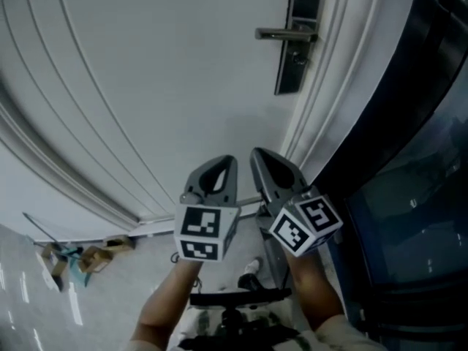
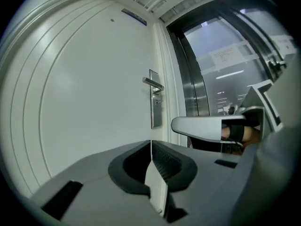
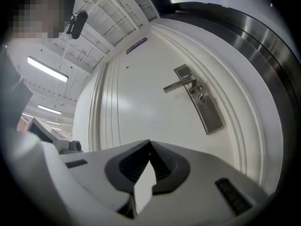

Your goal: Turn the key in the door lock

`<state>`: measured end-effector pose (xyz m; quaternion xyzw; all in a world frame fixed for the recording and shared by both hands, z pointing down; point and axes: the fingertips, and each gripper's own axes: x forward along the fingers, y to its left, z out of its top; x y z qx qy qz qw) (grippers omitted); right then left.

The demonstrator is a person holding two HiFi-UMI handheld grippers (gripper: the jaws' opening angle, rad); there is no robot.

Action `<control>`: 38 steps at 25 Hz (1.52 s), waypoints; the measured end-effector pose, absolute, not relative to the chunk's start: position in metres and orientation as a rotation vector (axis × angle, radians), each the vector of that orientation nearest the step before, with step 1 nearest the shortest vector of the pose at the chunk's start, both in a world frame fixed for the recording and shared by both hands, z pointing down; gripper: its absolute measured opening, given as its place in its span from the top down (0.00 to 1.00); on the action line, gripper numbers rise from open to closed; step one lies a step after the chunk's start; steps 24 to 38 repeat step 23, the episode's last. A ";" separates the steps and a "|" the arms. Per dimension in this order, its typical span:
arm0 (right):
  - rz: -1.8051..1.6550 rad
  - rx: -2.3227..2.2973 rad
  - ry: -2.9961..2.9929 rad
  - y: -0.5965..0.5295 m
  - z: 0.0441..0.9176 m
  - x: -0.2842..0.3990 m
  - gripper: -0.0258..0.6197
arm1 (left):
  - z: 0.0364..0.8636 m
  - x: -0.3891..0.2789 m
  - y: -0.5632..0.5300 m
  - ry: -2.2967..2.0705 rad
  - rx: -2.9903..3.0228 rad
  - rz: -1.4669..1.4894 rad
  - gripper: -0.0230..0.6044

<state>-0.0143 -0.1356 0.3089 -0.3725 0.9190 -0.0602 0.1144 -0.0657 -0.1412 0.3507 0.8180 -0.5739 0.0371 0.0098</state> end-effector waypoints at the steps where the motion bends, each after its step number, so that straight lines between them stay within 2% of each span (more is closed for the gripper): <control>1: -0.153 -1.109 2.699 -0.128 0.311 -0.017 0.95 | 0.352 -0.069 -0.134 -1.793 2.554 0.117 0.93; 9: 0.000 -1.239 2.741 -0.083 0.331 -0.035 0.95 | 0.370 -0.084 -0.091 -1.800 2.546 0.140 0.93; 20: 0.028 -1.300 2.769 -0.033 0.350 -0.048 0.95 | 0.383 -0.094 -0.040 -1.772 2.562 0.126 0.93; 38: -0.002 -1.314 2.764 -0.030 0.356 -0.047 0.95 | 0.386 -0.093 -0.037 -1.765 2.561 0.124 0.93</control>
